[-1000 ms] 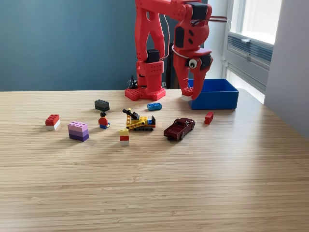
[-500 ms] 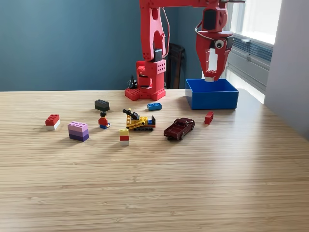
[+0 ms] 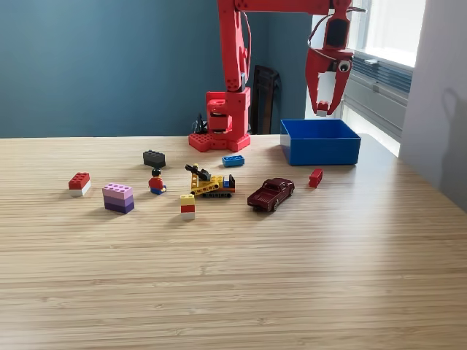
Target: Grasp a lego block and put it in the bin.
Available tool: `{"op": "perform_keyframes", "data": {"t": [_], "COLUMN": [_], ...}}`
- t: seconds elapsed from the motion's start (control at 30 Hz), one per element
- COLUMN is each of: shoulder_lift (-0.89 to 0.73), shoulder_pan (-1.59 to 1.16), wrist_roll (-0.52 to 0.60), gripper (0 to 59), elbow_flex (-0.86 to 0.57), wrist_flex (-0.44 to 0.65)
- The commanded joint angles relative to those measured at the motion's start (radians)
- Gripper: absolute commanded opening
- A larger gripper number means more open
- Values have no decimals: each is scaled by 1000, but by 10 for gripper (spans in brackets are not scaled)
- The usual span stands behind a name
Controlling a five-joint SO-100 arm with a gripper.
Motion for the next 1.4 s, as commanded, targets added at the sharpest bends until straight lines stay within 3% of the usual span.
{"op": "perform_keyframes", "data": {"t": [0.03, 0.07, 0.2, 0.37, 0.47, 0.63, 0.8, 1.4], "shoulder_lift": [52, 52, 52, 52, 52, 52, 52, 52], "shoulder_pan": [-17, -17, -18, -17, -15, 57, 250, 792], "wrist_roll": [-15, -18, -21, -21, -28, -12, 37, 3], "gripper": [2, 9, 152, 192, 166, 43, 1, 1], "elbow_flex": [-6, -5, 0, -18, -29, -67, -132, -117], "wrist_flex": [11, 11, 11, 12, 14, 20, 18, 17]}}
